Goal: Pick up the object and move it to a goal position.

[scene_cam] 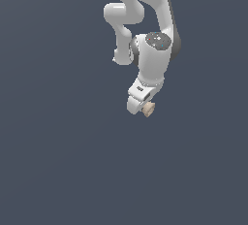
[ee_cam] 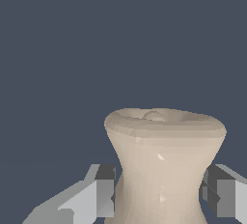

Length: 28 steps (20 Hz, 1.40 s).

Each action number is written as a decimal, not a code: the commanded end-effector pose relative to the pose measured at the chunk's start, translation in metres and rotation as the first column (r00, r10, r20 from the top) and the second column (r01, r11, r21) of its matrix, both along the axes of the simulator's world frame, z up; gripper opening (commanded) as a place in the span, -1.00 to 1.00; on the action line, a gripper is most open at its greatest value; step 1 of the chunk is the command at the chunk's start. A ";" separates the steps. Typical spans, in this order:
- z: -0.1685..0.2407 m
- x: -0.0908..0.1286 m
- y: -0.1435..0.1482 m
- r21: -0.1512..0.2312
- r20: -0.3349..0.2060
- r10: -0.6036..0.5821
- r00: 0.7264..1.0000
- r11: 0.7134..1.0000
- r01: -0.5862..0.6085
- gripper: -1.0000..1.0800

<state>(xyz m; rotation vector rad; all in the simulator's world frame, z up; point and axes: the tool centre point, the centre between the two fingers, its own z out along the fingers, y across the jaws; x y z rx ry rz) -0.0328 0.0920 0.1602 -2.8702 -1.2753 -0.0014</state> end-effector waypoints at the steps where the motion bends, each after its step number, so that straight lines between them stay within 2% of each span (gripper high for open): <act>1: 0.022 0.011 0.012 0.001 0.000 0.000 1.000 1.000 0.000 -1.00; 14: 0.110 0.061 0.064 0.000 -0.001 -0.001 1.000 1.000 0.001 -1.00; 28: 0.170 0.098 0.099 -0.001 -0.001 -0.001 1.000 1.000 0.001 -1.00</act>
